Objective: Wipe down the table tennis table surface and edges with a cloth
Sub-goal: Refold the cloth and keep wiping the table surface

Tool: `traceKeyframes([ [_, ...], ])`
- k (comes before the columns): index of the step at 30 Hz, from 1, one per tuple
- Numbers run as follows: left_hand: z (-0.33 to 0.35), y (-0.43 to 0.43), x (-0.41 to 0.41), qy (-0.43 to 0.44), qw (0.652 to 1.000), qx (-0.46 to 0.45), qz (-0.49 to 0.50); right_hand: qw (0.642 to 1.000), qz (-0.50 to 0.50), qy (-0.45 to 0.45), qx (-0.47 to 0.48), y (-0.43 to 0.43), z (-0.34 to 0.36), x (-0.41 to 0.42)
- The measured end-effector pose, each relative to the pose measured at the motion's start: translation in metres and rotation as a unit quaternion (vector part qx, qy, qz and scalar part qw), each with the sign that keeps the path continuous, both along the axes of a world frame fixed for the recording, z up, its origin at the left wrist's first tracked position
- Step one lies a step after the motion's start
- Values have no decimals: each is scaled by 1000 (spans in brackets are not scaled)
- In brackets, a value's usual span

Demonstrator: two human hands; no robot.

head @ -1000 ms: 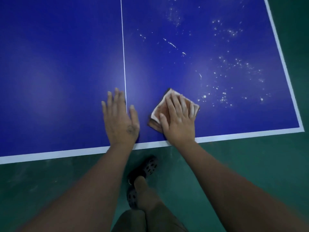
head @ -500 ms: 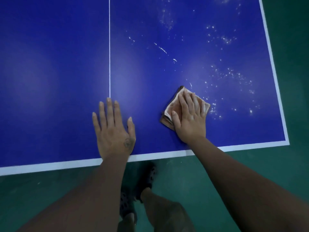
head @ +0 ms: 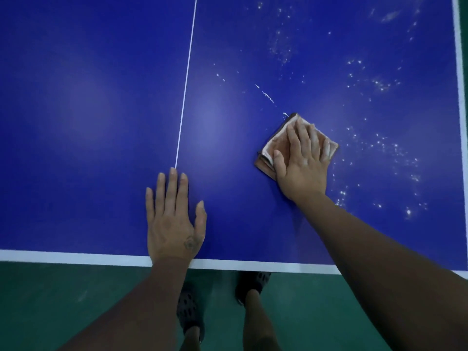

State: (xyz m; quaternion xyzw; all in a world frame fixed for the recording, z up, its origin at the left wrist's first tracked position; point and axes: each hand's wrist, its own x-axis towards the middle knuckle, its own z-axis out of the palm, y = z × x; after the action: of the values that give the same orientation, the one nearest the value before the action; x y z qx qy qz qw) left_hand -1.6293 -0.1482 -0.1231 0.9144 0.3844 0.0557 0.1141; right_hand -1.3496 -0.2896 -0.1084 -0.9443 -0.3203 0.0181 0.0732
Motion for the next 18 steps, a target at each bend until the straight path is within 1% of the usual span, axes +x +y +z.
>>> traceKeyframes([
  [4, 0, 0, 0, 3, 1000, -3, 2, 1000, 17, -13, 16, -10, -3, -19],
  [8, 1, 1, 1, -1, 1000, -4, 3, 994, 105, -18, 10, -31, -10, -75],
  [10, 1, 0, 2, -6, 1000, -3, 4, 990, 138, -12, 12, -24, -11, -81],
  [14, 1, 0, 3, -23, 1000, -3, 3, 979, 202, -6, 39, 26, -9, -38],
  [16, 2, 0, 3, -24, 1000, 1, 4, 981, 186, -8, 55, 61, -7, -9],
  [18, 3, -1, 4, -26, 1000, 3, 4, 987, 150, -3, 50, 89, -4, 6],
])
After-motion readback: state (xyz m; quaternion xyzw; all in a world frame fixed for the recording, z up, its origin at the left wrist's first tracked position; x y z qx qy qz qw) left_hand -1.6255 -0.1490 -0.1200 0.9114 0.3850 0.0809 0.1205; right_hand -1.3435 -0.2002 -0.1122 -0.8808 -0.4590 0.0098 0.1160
